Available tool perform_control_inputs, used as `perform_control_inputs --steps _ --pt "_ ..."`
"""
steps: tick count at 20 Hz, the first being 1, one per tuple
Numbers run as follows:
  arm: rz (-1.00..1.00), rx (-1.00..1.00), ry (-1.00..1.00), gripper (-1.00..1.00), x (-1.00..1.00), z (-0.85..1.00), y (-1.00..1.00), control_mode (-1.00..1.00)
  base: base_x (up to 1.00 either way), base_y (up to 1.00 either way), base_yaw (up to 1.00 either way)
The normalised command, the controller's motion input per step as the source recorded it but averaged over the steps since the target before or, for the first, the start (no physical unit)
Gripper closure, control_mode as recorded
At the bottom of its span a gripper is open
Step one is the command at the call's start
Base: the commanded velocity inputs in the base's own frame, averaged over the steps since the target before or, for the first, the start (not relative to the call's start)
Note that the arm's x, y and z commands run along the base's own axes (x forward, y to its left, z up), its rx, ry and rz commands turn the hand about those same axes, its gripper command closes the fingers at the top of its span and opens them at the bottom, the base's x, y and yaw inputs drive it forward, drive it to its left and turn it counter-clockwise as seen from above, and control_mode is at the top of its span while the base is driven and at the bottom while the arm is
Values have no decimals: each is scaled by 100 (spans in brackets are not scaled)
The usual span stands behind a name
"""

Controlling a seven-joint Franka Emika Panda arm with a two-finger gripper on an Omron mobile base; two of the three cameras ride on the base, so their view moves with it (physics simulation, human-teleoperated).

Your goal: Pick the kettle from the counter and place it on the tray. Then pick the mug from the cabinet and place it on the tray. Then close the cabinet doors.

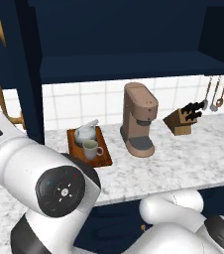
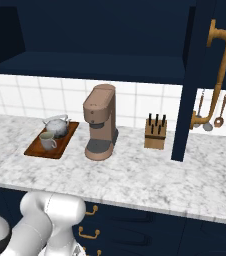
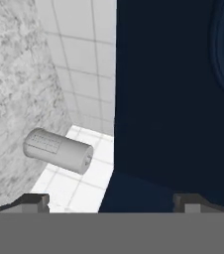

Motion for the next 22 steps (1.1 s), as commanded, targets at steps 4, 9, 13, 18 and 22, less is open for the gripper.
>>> perform_control_inputs --steps 4,9,13,18,22 --pt "-8 0 0 -100 29 -8 2 -100 0 0 0" --pt "-2 0 0 -100 31 -15 -4 -100 0 0 0" --pt "0 0 0 -100 38 -17 -12 -100 0 0 0" --pt "0 2 0 -100 25 -8 -1 -100 0 0 0" --pt "-11 2 0 -100 21 0 -10 -100 0 0 0"
